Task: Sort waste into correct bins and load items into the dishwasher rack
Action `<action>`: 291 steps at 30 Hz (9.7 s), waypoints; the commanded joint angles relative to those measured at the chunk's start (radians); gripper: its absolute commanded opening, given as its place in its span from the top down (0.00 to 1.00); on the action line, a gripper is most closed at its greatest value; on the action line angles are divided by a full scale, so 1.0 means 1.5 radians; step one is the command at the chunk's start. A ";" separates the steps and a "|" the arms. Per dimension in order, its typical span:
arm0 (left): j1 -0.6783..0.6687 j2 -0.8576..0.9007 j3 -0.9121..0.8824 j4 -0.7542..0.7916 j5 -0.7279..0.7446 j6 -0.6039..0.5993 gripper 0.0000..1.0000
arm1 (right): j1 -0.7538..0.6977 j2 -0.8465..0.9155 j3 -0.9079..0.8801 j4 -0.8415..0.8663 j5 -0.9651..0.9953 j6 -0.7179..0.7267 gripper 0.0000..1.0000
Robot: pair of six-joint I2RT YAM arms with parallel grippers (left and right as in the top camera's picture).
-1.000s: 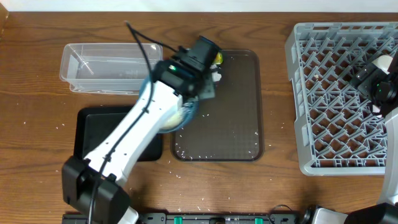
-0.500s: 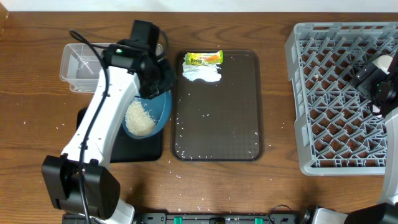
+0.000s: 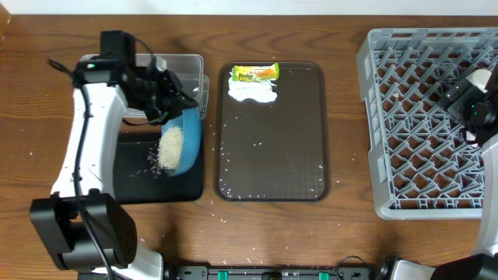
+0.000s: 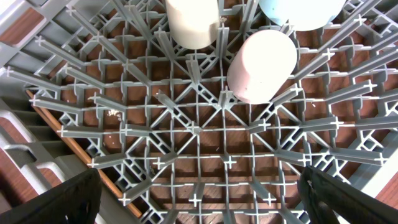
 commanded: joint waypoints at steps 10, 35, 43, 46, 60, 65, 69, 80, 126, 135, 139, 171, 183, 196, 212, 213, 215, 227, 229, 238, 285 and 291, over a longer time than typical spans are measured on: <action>0.112 -0.012 -0.076 -0.004 0.170 0.077 0.94 | -0.003 0.002 0.000 -0.001 0.009 0.007 0.01; 0.306 -0.011 -0.096 -0.113 0.366 0.155 0.94 | -0.003 0.002 0.000 -0.001 0.009 0.007 0.01; 0.370 -0.010 -0.182 -0.115 0.473 0.165 0.94 | -0.003 0.002 0.000 -0.001 0.009 0.007 0.01; 0.388 -0.010 -0.196 -0.109 0.472 0.189 0.94 | -0.003 0.002 0.000 -0.001 0.009 0.007 0.01; 0.410 -0.010 -0.199 -0.053 0.502 0.200 0.94 | -0.003 0.002 0.000 -0.001 0.009 0.007 0.01; 0.408 -0.031 -0.198 -0.092 0.500 0.272 0.94 | -0.003 0.002 0.000 -0.001 0.009 0.007 0.01; 0.402 -0.057 -0.197 -0.118 0.491 0.272 0.94 | -0.003 0.002 0.000 -0.001 0.009 0.007 0.01; 0.212 -0.232 -0.148 -0.004 0.298 0.133 0.94 | -0.003 0.002 0.000 -0.001 0.009 0.007 0.01; -0.590 0.095 -0.140 0.452 -0.541 0.047 0.94 | -0.003 0.002 0.000 -0.001 0.009 0.007 0.01; -0.590 0.103 -0.141 0.453 -0.540 0.047 0.77 | -0.003 0.002 0.000 -0.001 0.009 0.007 0.01; -0.590 0.094 -0.141 0.449 -0.538 0.047 0.73 | -0.003 0.002 0.000 -0.001 0.009 0.007 0.01; 0.068 -0.245 -0.148 0.173 -0.546 -0.115 0.17 | 0.386 0.039 0.000 0.059 -0.246 -0.156 0.01; 0.102 -0.244 -0.154 0.171 -0.546 -0.115 0.13 | 0.666 0.127 0.004 0.242 -0.223 -0.252 0.01; 0.102 -0.244 -0.154 0.171 -0.546 -0.116 0.12 | 0.718 0.329 0.259 -0.074 -0.315 -0.243 0.05; 0.102 -0.244 -0.154 0.171 -0.546 -0.115 0.11 | 0.793 0.421 0.294 -0.097 -0.098 -0.187 0.36; 0.102 -0.244 -0.154 0.171 -0.546 -0.115 0.11 | 0.796 0.422 0.291 -0.094 -0.097 -0.187 0.45; 0.102 -0.244 -0.154 0.171 -0.546 -0.115 0.11 | 0.801 0.425 0.278 -0.077 -0.097 -0.187 0.51; 0.102 -0.244 -0.154 0.171 -0.546 -0.115 0.10 | 0.818 0.451 0.204 0.005 -0.074 -0.141 0.54; 0.102 -0.244 -0.154 0.171 -0.546 -0.115 0.11 | 0.822 0.451 0.202 0.007 -0.073 -0.136 0.57; 0.102 -0.244 -0.154 0.171 -0.546 -0.115 0.10 | 0.825 0.451 0.143 0.056 -0.070 -0.121 0.63; 0.102 -0.244 -0.154 0.171 -0.546 -0.115 0.10 | 0.459 0.277 0.541 -0.226 -0.202 -0.198 0.99; 0.102 -0.244 -0.154 0.171 -0.546 -0.115 0.10 | 0.275 0.278 0.537 -0.220 -0.456 -0.265 0.99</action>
